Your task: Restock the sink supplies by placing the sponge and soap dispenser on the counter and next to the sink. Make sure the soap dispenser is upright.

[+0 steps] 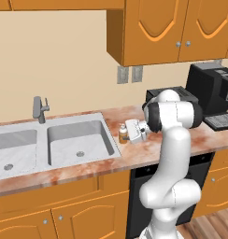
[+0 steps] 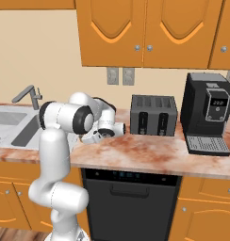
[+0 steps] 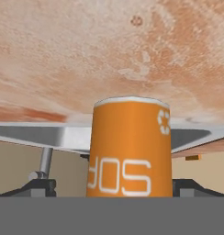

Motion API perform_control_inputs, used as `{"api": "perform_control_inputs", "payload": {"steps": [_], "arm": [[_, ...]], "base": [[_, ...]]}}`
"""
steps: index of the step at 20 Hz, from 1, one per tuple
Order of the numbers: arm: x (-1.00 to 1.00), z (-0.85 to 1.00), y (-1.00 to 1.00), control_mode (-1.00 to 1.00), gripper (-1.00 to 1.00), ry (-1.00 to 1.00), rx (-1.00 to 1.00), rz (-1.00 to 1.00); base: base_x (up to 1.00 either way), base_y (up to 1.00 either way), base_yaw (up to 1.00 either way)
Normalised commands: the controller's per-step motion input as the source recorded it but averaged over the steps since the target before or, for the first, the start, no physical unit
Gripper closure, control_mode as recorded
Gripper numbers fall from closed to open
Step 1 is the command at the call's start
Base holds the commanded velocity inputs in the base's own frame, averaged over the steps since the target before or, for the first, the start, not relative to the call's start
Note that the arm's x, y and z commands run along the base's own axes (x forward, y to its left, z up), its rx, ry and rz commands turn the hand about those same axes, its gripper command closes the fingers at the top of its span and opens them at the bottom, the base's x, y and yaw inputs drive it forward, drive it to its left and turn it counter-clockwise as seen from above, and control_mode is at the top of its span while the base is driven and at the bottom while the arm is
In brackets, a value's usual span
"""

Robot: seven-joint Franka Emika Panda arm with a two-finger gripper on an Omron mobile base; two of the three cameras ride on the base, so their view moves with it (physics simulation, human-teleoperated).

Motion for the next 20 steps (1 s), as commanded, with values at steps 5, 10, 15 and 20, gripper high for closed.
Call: {"api": "perform_control_inputs", "payload": {"steps": [5,10,15,20], "arm": [[0.00,0.00,0.00,-1.00,-1.00,0.00,0.00,0.00],[0.00,0.04,-0.01,-1.00,-1.00,0.00,0.00,-0.01],[0.00,0.18,0.00,-1.00,-1.00,0.00,0.00,-0.01],[0.00,0.32,0.00,-1.00,-1.00,0.00,0.00,0.00]], "base": [[0.00,0.00,0.00],[0.00,0.00,0.00],[0.00,0.00,0.00],[0.00,0.00,0.00]]}}
